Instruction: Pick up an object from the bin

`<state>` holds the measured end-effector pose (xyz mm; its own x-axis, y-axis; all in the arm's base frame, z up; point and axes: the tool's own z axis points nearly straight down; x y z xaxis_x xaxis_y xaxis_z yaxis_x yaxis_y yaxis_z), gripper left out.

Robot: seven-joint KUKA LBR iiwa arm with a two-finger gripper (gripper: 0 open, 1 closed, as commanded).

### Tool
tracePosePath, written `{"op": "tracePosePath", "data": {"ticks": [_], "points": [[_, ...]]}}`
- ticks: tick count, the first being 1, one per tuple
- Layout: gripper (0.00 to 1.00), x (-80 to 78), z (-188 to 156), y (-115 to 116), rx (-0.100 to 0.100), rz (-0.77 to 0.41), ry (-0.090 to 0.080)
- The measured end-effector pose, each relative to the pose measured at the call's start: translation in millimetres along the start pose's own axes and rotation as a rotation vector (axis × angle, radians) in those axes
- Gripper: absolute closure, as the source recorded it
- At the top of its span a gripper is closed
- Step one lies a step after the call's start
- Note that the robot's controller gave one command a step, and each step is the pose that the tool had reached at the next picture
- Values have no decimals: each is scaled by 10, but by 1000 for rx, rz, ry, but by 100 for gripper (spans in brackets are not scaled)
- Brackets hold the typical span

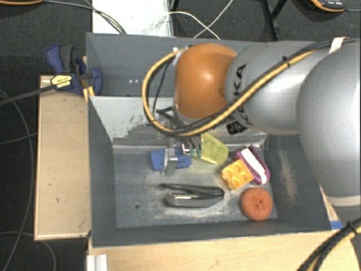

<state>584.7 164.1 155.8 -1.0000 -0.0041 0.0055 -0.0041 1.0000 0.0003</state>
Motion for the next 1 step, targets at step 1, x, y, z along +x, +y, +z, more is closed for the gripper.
{"op": "tracePosePath", "data": {"ticks": [1], "points": [[0, -19, -52, -10, -2, 8, -8]]}}
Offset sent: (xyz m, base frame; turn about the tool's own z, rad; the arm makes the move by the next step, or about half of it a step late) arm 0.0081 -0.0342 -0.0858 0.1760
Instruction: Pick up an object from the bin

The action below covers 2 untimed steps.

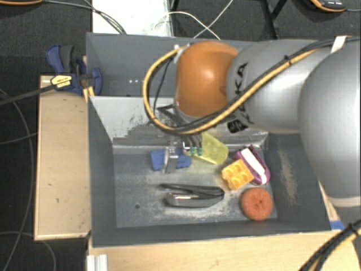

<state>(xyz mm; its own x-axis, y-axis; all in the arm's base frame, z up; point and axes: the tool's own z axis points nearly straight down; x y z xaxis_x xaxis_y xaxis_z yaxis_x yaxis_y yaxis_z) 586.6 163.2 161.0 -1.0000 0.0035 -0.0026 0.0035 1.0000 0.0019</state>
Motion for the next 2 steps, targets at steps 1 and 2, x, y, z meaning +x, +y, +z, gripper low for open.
{"op": "tracePosePath", "data": {"ticks": [1, 2], "points": [[0, -57, 911, -333, 2, 168, 9], [0, -59, 902, -389, 0, -20, 0]]}}
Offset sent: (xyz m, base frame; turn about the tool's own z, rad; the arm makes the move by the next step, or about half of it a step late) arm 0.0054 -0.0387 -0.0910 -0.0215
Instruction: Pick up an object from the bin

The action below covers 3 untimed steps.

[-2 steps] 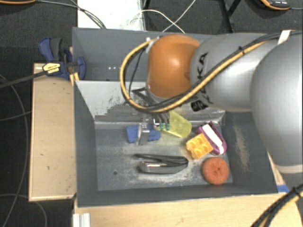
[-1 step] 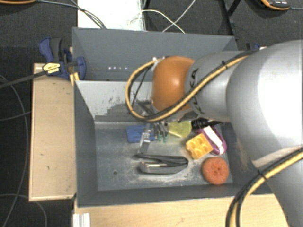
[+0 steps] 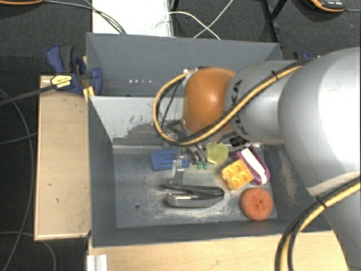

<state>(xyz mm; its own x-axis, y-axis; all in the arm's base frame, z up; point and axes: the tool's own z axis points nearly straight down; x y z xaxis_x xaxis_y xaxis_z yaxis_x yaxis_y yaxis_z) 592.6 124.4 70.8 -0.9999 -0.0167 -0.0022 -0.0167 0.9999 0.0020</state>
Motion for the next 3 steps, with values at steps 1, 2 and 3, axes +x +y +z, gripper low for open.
{"op": "tracePosePath", "data": {"ticks": [1, 2, 3], "points": [[0, 68, -299, 293, 1, 369, 5], [0, 105, 1, 259, -1, 192, -2], [100, 15, -6, 126, -2, 383, 0]]}}
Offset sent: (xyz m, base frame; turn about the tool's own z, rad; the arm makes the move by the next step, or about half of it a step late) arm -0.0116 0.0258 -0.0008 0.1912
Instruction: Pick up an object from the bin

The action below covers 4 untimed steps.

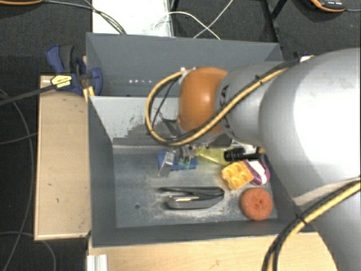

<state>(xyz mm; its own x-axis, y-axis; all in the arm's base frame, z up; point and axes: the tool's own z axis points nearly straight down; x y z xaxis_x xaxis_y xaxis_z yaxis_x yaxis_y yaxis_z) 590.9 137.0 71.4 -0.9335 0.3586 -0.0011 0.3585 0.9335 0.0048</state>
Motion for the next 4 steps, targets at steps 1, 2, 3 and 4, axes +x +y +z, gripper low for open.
{"op": "tracePosePath", "data": {"ticks": [1, 2, 3, 4], "points": [[100, 0, 0, 0, 0, 0, 0], [100, 4, -17, -3, 1, 0, 1], [100, 4, -82, -2, 0, 0, 0], [100, 2, -148, -1, -1, 0, -1]]}}
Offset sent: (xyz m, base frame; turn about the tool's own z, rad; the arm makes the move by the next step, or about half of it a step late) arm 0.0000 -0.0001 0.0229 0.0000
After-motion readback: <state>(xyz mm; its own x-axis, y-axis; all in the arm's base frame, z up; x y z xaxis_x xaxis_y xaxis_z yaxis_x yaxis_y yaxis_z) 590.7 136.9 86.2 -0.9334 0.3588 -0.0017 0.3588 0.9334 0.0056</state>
